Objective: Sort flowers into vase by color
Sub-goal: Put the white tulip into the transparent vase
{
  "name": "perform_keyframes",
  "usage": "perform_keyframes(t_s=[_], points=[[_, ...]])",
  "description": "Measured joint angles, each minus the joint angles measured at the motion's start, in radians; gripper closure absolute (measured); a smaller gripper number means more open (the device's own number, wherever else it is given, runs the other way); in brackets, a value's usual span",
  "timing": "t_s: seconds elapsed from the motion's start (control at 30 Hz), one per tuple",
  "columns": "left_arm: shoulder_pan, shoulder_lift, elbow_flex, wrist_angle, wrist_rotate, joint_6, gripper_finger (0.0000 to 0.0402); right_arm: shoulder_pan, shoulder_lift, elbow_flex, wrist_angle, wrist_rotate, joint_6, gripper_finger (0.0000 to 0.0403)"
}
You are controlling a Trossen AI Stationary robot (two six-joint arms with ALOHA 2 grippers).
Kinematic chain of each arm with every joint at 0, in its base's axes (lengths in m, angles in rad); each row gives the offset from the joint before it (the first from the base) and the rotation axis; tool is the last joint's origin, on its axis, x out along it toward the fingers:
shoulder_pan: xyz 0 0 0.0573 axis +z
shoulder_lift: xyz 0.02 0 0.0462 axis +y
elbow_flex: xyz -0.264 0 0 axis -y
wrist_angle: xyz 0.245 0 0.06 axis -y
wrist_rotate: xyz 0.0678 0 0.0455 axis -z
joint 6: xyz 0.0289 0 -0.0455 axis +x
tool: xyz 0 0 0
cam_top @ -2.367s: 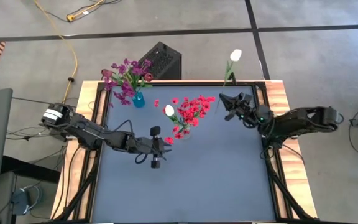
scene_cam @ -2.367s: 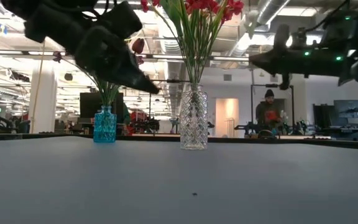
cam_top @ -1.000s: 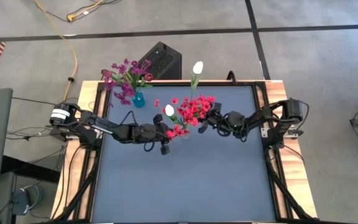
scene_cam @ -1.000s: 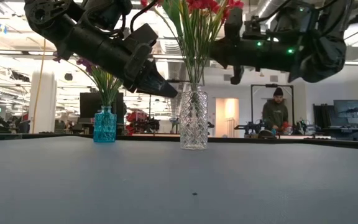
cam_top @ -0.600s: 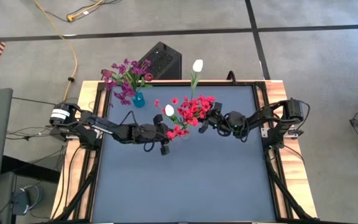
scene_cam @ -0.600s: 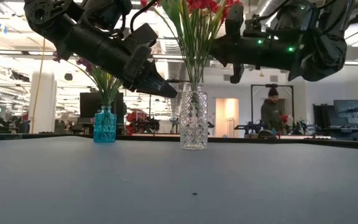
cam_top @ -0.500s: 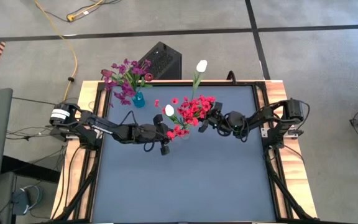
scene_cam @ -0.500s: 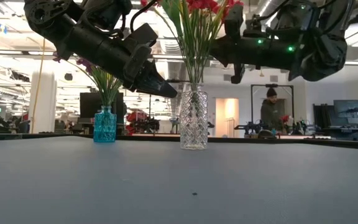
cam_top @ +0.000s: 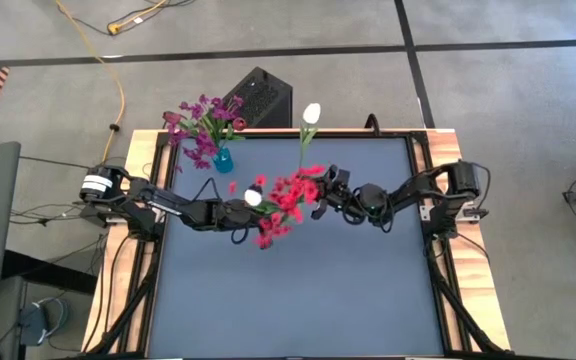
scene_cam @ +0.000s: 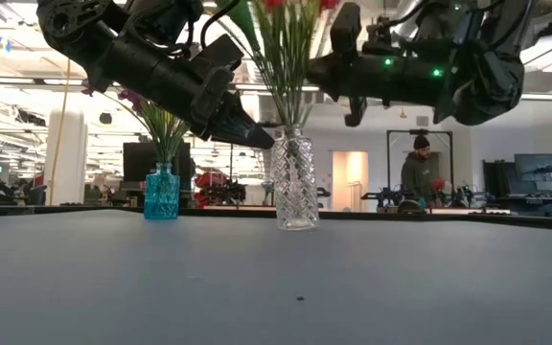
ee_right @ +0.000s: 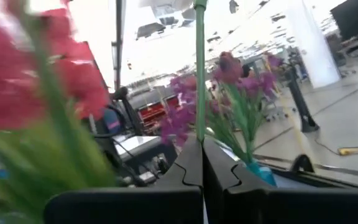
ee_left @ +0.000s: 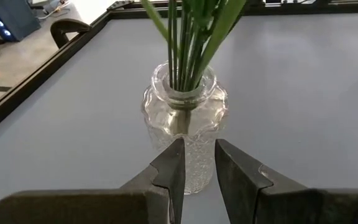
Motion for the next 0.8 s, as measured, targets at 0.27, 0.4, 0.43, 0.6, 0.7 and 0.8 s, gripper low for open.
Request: perform_keyframes(t_s=[0.27,0.4,0.43,0.6,0.7,0.8], points=[[0.000,0.000,0.000,0.061,-0.001,0.009,0.0324,-0.005,0.000,-0.004,0.000,0.011,-0.003,0.0386],[0.009,0.000,0.000,0.106,0.000,0.011,0.0324,-0.005,-0.001,-0.004,0.000,0.011,-0.020,0.0386],[0.014,0.000,0.000,0.109,-0.001,0.005,0.0324,-0.005,-0.001,-0.004,0.000,0.011,-0.022,0.0386],[0.039,0.003,0.000,0.096,0.000,-0.029,0.0324,0.004,-0.001,-0.004,-0.004,0.009,-0.032,0.0386],[0.049,0.017,0.000,0.111,0.002,-0.040,0.0324,0.004,-0.001,-0.004,-0.010,0.008,-0.046,0.0386],[0.059,0.020,0.000,0.117,0.041,-0.053,0.0324,0.004,-0.001,-0.004,-0.011,0.008,-0.048,0.0386]])
